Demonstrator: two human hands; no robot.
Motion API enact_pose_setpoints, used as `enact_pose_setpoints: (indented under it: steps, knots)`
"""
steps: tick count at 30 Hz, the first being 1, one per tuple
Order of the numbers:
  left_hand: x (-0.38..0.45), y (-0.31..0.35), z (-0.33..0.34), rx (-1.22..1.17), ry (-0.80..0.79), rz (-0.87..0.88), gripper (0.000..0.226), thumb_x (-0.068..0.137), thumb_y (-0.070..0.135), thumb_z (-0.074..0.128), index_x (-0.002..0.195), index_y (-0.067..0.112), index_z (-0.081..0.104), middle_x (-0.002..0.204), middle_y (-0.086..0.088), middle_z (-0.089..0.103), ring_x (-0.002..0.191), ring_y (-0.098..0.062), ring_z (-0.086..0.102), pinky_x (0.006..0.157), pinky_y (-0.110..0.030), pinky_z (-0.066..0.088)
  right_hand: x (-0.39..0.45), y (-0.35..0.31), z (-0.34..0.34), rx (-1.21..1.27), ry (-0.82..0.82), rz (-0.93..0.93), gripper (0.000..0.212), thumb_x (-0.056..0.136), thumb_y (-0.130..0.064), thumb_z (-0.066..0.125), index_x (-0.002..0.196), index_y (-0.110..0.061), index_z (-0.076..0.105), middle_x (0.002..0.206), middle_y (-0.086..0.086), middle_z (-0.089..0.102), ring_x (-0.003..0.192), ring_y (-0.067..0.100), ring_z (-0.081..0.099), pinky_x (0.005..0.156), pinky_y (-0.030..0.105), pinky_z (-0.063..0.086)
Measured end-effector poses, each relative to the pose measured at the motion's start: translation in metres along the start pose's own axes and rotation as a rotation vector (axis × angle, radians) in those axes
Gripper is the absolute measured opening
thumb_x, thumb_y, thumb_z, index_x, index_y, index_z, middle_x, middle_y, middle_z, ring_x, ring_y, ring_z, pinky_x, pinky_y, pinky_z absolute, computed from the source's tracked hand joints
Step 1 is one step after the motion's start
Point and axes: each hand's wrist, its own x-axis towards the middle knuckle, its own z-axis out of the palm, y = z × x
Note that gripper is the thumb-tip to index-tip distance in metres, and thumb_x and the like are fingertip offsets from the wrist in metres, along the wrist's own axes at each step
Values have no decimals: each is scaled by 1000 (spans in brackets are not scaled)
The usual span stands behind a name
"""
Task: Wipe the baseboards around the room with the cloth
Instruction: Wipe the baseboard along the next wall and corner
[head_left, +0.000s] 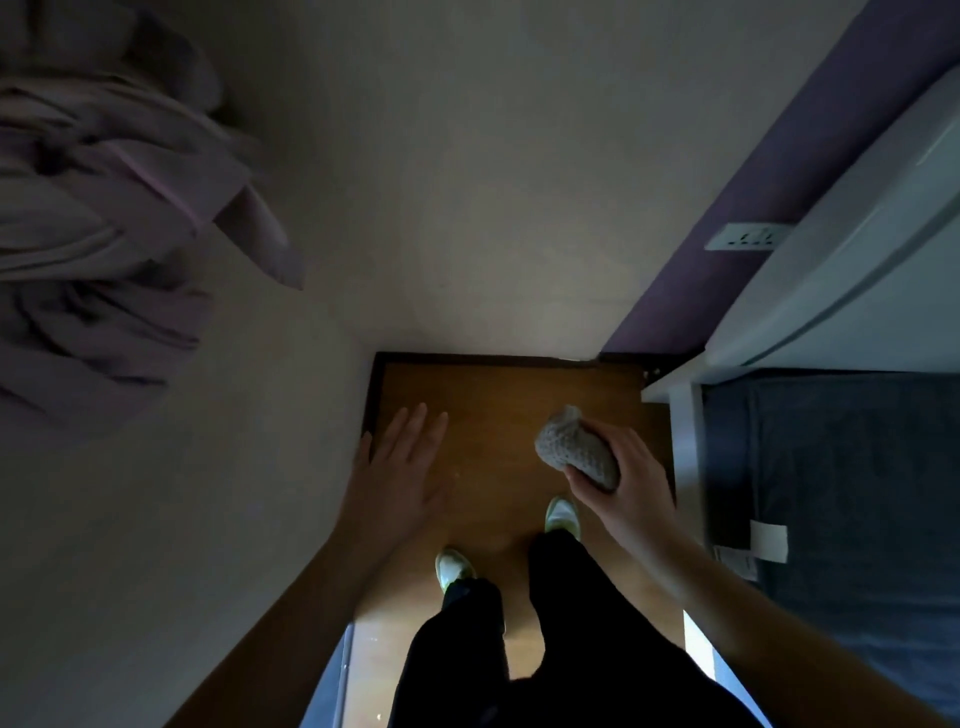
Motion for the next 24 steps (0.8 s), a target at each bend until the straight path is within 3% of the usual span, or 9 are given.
enact_pose_setpoints:
  steps: [5, 11, 16, 21, 24]
  knots:
    - [16, -6, 19, 22, 4, -15, 74, 98, 62, 32, 152, 37, -12, 166, 6, -7, 146, -6, -17, 120, -46, 4, 37, 21, 1, -77, -28, -47, 47, 79, -27, 79, 121, -16, 61, 107, -5, 60, 91, 5, 57, 77, 8, 41]
    - [40, -27, 60, -10, 51, 39, 74, 97, 58, 42, 157, 31, 7, 165, 4, 2, 153, -17, 4, 119, -47, 11, 50, 45, 33, -98, 16, -51, 48, 78, -23, 81, 121, -12, 62, 106, -1, 62, 91, 8, 59, 76, 7, 41]
    - [71, -69, 113, 26, 17, 66, 73, 99, 59, 35, 158, 30, 4, 166, 3, -2, 153, -15, -2, 121, -45, 8, 66, 73, 101, -86, 71, 19, 46, 79, -23, 80, 120, -14, 62, 105, -1, 60, 89, 10, 58, 72, 8, 41]
    - [119, -112, 178, 7, 157, 85, 68, 97, 54, 34, 156, 21, 25, 165, -4, 15, 151, -23, 16, 118, -48, 24, 116, 105, 193, -18, 82, -23, 48, 81, -25, 77, 126, -15, 60, 111, -5, 59, 95, 0, 53, 79, 0, 38]
    - [159, -139, 233, -30, 216, 58, 65, 99, 46, 49, 155, 17, 31, 163, -7, 21, 149, -25, 23, 115, -51, 28, 148, 137, 254, -5, 68, -59, 50, 82, -27, 77, 127, -16, 60, 115, -4, 61, 98, -3, 51, 82, -3, 34]
